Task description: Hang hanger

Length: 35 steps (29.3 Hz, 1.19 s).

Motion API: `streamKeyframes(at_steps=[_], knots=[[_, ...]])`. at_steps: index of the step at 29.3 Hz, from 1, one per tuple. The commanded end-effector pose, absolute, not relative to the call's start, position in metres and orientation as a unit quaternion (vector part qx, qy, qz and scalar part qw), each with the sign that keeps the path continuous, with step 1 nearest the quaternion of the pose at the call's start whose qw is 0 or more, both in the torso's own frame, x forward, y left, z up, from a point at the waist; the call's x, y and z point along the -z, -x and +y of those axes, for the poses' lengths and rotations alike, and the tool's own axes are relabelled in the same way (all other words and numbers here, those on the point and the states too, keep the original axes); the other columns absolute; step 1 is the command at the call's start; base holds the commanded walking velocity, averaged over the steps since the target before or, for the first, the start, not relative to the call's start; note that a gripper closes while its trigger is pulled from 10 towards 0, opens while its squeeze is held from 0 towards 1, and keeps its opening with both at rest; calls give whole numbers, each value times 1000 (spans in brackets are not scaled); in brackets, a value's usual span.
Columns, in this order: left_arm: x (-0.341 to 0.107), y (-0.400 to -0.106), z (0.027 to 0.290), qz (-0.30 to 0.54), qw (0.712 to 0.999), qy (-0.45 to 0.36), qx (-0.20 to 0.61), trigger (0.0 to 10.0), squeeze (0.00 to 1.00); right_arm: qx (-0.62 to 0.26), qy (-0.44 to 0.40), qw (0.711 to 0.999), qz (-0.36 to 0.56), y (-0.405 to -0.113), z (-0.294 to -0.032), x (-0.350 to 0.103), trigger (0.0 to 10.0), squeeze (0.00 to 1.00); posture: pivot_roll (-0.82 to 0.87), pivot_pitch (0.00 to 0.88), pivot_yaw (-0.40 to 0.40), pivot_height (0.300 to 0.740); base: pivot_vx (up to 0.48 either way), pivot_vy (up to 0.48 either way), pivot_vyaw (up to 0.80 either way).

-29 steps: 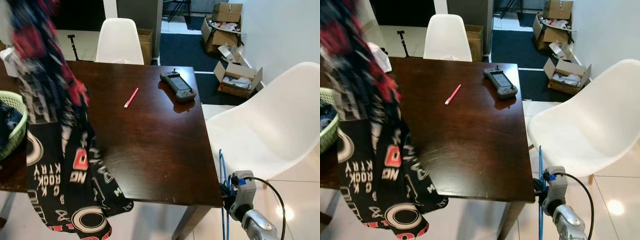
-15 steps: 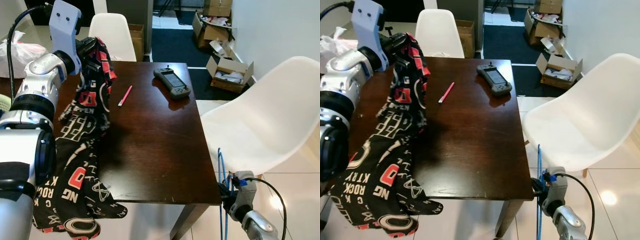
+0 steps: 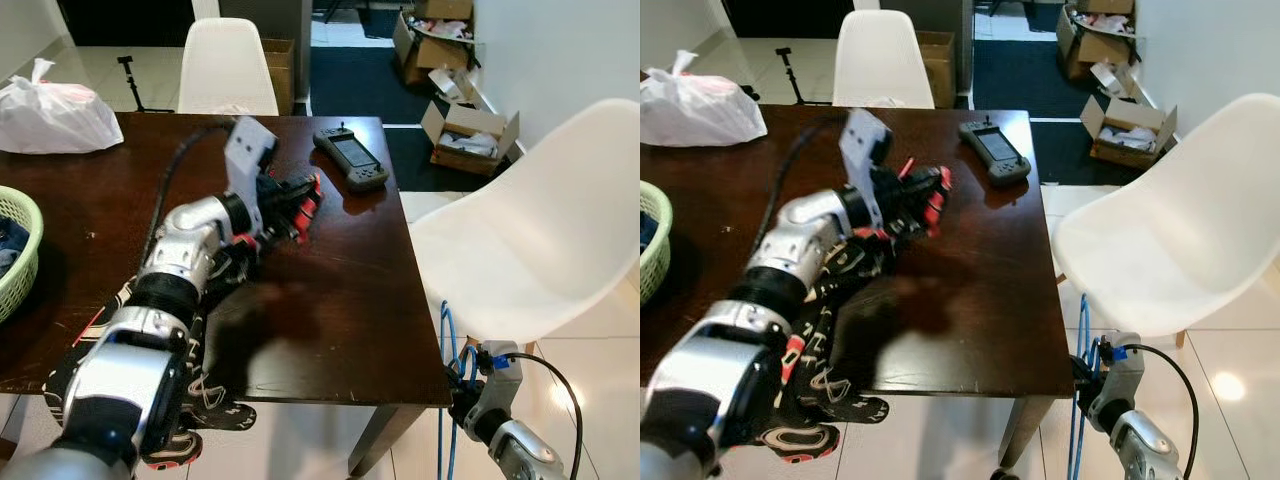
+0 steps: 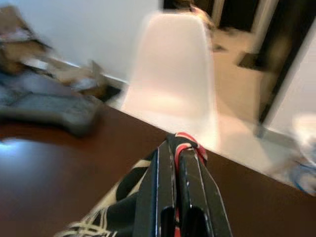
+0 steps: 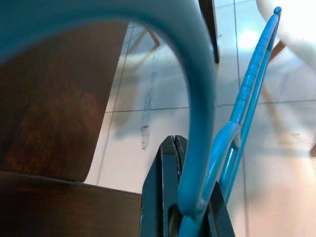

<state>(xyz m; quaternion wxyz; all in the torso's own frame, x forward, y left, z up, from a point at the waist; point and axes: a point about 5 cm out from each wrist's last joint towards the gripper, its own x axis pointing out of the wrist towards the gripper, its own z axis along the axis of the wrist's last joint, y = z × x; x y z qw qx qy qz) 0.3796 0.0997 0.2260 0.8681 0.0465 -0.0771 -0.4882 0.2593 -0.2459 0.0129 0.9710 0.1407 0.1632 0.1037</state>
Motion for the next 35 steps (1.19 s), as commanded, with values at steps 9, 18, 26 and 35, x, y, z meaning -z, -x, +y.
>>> streamKeyframes(at_steps=[9,18,26,35], knots=[[-197,-366,101,-36,864,-85,495,10000,1000,-144,-150,978,28,-284,-248,-69,10000,0,-20,155,-17,740,0,0,0],[-199,-357,116,-26,874,-76,479,10000,541,-146,-152,977,33,-283,-245,-70,10000,0,-17,161,-17,740,0,0,0],[-203,-342,134,13,826,-177,536,10000,1000,-143,-152,977,36,-282,-244,-71,10000,0,-15,163,-15,740,0,0,0],[-210,-323,174,85,779,-327,528,10000,1000,-144,-159,976,39,-281,-241,-69,10000,0,-10,166,-13,740,0,0,0]])
